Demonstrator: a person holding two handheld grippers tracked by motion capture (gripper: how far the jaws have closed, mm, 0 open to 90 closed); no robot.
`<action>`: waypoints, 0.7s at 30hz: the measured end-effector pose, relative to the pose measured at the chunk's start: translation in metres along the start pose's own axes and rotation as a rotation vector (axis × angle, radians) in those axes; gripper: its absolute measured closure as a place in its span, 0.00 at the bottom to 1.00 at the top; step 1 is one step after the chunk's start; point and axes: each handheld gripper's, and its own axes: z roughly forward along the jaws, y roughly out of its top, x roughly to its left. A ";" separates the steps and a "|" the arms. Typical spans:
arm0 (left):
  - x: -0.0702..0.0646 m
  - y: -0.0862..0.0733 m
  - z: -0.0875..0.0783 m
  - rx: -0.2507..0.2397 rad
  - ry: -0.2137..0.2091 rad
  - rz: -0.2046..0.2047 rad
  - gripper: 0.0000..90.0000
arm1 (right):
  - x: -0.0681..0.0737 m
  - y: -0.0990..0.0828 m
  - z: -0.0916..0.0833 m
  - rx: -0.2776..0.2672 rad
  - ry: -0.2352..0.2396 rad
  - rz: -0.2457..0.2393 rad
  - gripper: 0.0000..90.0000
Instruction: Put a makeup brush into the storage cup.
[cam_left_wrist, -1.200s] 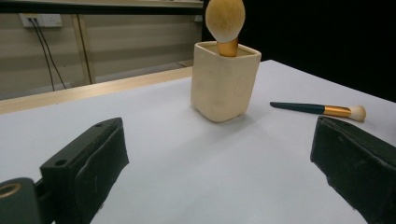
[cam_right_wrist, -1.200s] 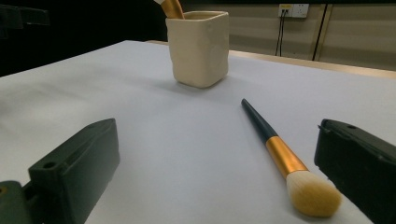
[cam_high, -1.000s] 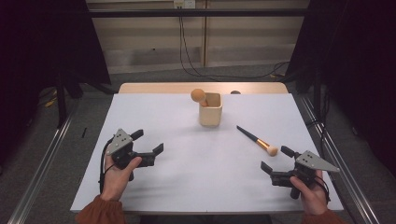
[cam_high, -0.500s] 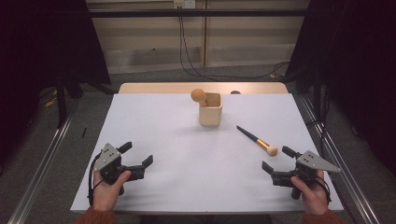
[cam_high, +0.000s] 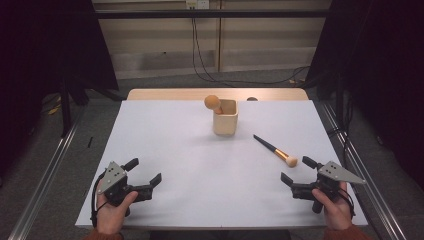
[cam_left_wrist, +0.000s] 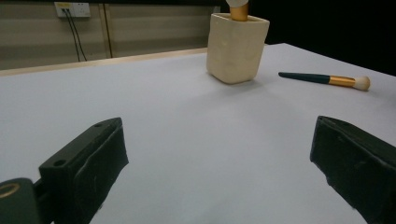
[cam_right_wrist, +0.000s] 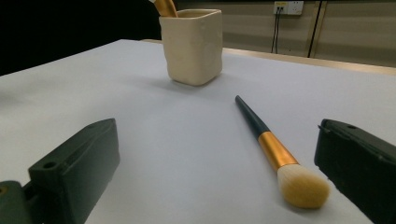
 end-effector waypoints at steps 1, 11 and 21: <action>0.001 0.000 0.000 0.000 0.002 -0.004 0.04 | 0.000 0.001 0.000 -0.002 -0.002 0.004 0.00; 0.001 -0.004 -0.005 0.005 0.009 -0.015 0.04 | -0.004 0.008 0.007 0.012 0.009 -0.004 0.00; -0.001 -0.002 -0.005 0.007 0.012 0.004 0.04 | -0.020 0.016 0.015 0.068 0.016 -0.027 0.02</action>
